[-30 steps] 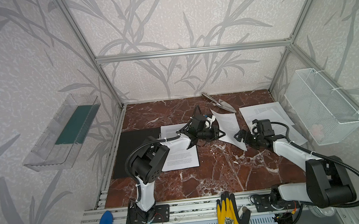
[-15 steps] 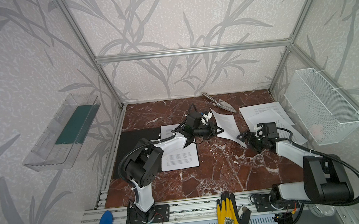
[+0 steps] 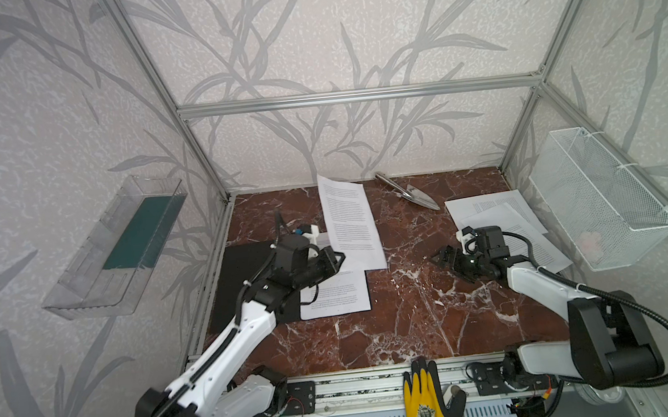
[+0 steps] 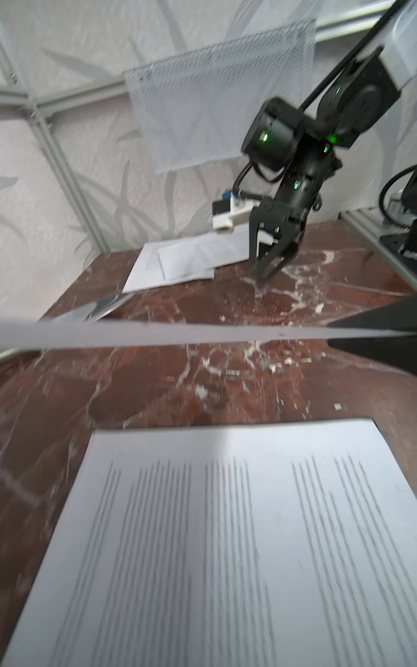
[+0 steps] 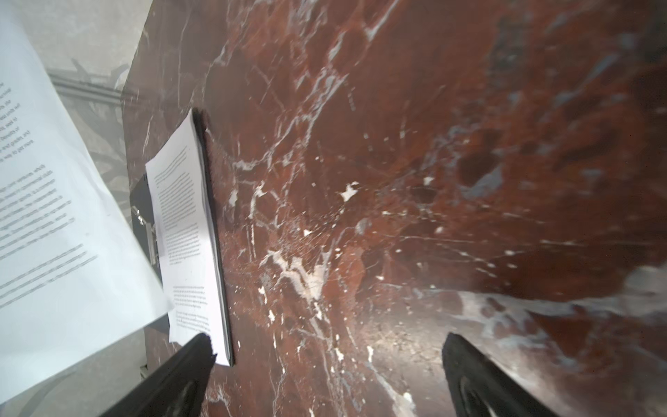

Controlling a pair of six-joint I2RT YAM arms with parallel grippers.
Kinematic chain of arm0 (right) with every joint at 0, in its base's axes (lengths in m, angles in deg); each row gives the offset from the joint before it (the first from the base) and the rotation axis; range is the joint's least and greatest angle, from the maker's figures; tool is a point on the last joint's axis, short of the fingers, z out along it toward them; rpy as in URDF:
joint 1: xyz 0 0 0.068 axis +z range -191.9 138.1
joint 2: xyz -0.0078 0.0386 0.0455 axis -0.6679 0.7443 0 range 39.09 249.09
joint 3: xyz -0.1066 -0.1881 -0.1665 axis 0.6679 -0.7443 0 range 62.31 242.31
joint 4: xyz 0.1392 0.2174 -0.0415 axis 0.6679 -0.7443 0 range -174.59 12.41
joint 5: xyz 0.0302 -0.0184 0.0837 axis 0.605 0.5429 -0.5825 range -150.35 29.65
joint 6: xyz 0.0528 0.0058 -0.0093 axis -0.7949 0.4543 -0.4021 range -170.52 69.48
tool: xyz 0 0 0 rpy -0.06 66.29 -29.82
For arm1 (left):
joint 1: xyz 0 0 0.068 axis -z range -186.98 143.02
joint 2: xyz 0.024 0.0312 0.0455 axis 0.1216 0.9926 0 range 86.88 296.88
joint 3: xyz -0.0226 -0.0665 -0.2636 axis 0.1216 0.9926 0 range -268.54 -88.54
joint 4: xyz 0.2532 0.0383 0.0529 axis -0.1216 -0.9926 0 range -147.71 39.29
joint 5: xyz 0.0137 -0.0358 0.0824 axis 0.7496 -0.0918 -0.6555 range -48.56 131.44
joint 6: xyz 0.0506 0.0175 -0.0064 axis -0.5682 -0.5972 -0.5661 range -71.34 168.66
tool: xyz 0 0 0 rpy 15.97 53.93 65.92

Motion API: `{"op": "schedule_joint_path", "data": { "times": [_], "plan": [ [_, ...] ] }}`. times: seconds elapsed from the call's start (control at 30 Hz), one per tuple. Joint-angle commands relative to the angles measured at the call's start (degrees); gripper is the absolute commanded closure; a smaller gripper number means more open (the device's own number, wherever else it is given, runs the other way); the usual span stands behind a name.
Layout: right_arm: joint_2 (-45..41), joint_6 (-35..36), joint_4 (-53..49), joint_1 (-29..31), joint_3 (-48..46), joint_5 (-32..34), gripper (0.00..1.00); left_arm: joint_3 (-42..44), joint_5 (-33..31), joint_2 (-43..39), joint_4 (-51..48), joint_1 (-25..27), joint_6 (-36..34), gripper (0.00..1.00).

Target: Put the files into the folder

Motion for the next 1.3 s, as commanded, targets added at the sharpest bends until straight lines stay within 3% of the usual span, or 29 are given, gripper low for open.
{"op": "schedule_joint_path", "data": {
  "times": [0.0,0.13,0.37,0.77,0.97,1.27],
  "plan": [
    [-1.18,2.71,-1.27,4.2,3.02,1.1,0.01,4.88,-11.74,-10.95,-12.25,-4.76,-0.46,1.0],
    [-0.33,4.36,-1.49,12.78,6.49,5.06,0.01,10.79,-11.88,-13.98,-15.19,-12.27,0.55,1.0],
    [9.24,6.42,-2.83,24.56,16.33,7.09,0.01,17.51,-8.18,-7.72,-11.57,-21.96,-0.34,1.0],
    [34.54,14.29,-13.74,37.66,48.03,9.18,0.02,20.41,-11.84,-7.39,-9.26,-22.37,-1.76,1.0],
    [48.8,19.2,-19.76,40.49,65.29,7.86,0.04,21.4,-10.23,-5.22,-6.67,-22.39,-2.61,1.0],
    [64.05,20.9,-26.75,41.14,86.75,5.36,0.11,21.64,-11.12,-5.85,-6.76,-22.38,-3.4,1.0]
  ]
}}
